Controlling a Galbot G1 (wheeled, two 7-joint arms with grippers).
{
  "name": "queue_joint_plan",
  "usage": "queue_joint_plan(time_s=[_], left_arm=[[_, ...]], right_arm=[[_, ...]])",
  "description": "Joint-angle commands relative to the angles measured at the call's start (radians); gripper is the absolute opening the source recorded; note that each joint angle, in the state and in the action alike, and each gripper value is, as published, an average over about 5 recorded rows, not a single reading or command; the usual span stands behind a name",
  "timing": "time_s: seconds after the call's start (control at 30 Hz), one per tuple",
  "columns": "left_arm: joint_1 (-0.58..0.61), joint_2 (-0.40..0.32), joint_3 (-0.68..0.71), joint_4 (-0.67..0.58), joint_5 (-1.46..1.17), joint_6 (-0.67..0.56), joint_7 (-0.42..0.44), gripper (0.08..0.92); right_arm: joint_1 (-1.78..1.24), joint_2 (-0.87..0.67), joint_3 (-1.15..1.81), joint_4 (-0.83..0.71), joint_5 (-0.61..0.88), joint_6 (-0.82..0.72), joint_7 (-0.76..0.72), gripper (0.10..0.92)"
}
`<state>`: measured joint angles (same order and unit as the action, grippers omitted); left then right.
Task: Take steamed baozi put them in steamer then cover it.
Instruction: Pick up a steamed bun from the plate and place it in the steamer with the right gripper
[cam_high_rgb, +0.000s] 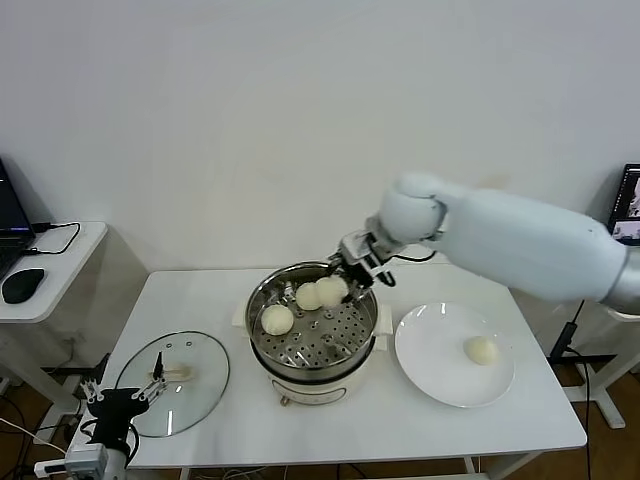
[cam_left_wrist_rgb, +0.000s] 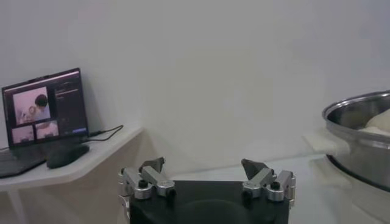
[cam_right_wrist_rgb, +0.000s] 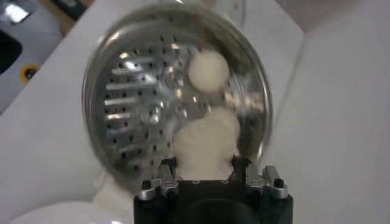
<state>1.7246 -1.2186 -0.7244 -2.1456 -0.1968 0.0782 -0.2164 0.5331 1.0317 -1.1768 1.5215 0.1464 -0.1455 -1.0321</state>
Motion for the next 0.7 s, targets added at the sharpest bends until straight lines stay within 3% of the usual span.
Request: queue_joint_plan(time_s=[0.03,0.7], left_arm=[[0.0,-0.006,-0.005,0.0,0.0,0.0,-0.001,0.823],[0.006,-0.03,-0.009,-0.006,0.0,-0.004,-0.004,0.823]], right_arm=[[0.014,0.153,-0.109,-0.043,-0.101,0.211,-0.015,0.585],[-0.046,0.136,-0.13,-0.01,-0.189,0.334,-0.03,0.585]])
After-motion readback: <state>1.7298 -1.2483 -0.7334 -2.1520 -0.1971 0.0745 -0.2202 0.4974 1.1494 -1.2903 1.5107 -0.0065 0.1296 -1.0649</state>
